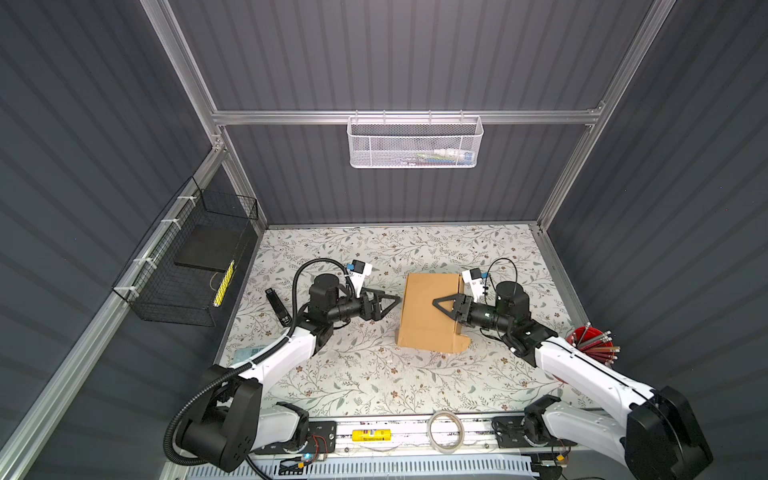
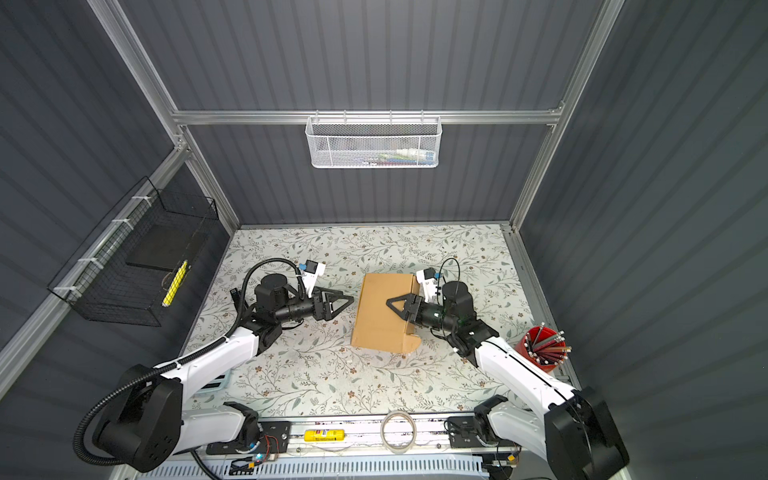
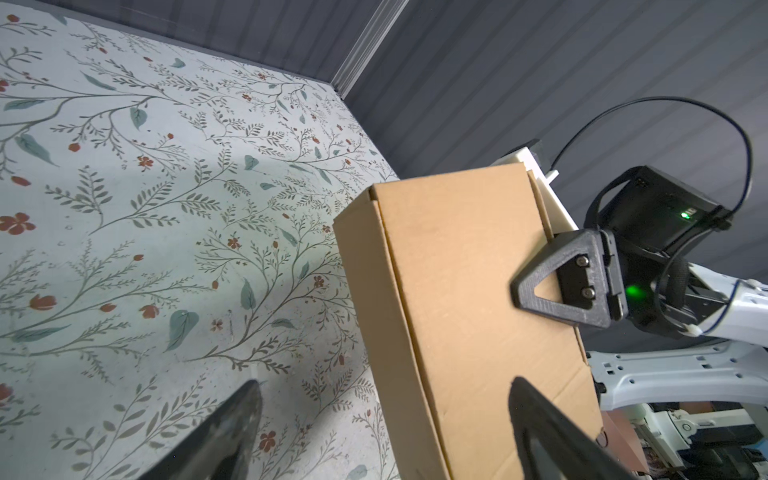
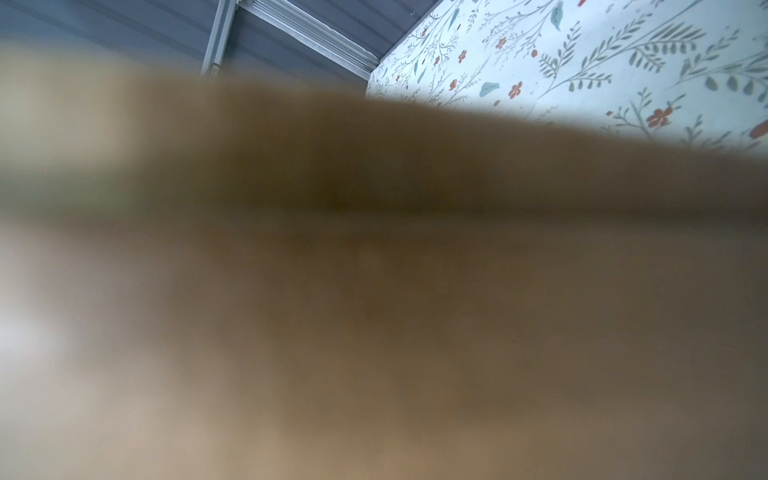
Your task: Fold the paper box
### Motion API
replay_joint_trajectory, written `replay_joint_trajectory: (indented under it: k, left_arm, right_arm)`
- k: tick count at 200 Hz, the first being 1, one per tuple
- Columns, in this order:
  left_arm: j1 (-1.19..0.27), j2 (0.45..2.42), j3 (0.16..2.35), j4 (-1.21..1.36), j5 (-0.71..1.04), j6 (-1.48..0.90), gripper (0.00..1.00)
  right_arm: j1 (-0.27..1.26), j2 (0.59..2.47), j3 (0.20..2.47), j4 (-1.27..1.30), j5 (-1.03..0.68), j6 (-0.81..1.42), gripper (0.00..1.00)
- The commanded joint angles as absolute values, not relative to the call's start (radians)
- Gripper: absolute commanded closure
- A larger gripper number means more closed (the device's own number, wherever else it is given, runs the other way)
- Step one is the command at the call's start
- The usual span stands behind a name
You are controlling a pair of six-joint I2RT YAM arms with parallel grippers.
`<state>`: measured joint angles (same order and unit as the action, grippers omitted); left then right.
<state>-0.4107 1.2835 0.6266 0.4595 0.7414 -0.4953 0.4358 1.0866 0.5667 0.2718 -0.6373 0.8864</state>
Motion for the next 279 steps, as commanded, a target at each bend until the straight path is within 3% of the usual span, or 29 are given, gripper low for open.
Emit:
replay_joint_trajectory:
  k: [1,110,186,279]
  left_arm:
    - [-0.403,1.288,0.619,0.552,0.829,-0.523,0.01]
    - [-0.404,1.369,0.641,0.761,0.994,-0.688,0.0]
    - [-0.409,1.443,0.655,0.919,1.043,-0.824,0.0]
    - [-0.432,1.671,0.669,1.528,1.067,-1.309,0.06]
  right_arm:
    - [0.414,1.057,0.617,0.215,-0.711,0.837,0.44]
    - [0.344,1.043,0.669,0.192,-0.859,0.77,0.44]
    - [0.34,1.109,0.688,0.312,-0.934,0.815,0.44]
    - [0.339,1.208,0.741,0.365,-0.985,0.811,0.44]
